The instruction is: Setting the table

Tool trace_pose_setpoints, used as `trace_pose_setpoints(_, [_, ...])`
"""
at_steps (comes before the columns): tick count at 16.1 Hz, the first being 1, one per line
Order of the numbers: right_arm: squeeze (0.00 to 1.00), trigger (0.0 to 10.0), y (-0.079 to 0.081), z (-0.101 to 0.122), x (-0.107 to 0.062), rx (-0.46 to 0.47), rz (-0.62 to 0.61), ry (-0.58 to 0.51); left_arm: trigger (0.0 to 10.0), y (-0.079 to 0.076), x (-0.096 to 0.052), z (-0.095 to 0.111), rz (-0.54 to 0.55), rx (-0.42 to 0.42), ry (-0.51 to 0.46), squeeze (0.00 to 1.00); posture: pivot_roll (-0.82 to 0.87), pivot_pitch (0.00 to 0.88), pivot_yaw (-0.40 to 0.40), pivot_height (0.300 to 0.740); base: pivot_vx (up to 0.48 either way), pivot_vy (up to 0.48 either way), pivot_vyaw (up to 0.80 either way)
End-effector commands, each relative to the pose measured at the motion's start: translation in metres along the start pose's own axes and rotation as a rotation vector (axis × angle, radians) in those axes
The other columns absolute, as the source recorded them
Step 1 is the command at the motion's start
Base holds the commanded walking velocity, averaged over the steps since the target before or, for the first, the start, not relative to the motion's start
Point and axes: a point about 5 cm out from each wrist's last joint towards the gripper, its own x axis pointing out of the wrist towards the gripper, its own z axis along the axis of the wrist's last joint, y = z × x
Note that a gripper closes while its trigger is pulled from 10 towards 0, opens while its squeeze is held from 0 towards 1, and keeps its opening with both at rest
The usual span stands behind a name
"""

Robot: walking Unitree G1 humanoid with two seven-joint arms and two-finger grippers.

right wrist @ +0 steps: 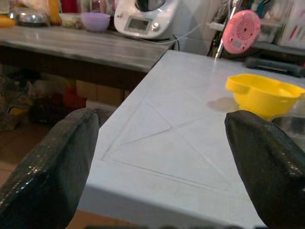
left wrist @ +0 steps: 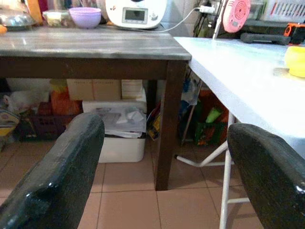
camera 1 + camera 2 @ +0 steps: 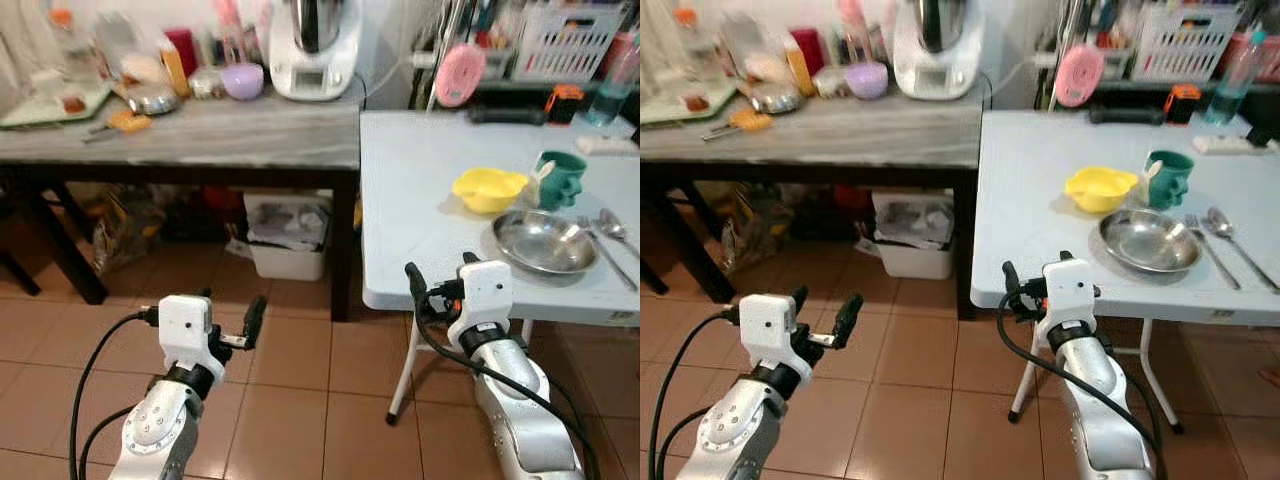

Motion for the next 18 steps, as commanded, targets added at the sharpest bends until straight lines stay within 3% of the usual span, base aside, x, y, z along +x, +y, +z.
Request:
trace_pose_setpoints(1, [0.00,10.0,-0.0012,0.0033,0.0018,-0.013,-0.002,-0.015,10.0,0.0006,0.0001,-0.0009,-0.001,0.020,0.008,0.00,-0.14,0.000,0.061,0.740,0.000,0.000,0.00])
trace_pose_setpoints(7, [0.00,10.0,0.0003,0.0028,0.0028,-0.012,-0.003,-0.016,10.0,0.0009,0.0003,-0.0015,-0.007,0.027,0.015,0.00,-0.14,0.000,0.066,0.740,0.000,-0.163,0.00])
trace_pose_setpoints(18, [0.00,10.0,0.0017,0.0018,0.0039,-0.009,-0.006,-0.017,10.0,0.0012,0.0013,-0.0012,-0.017,0.037,0.019,0.00,-0.14,0.000,0.072,0.740,0.000,-0.446,0.00])
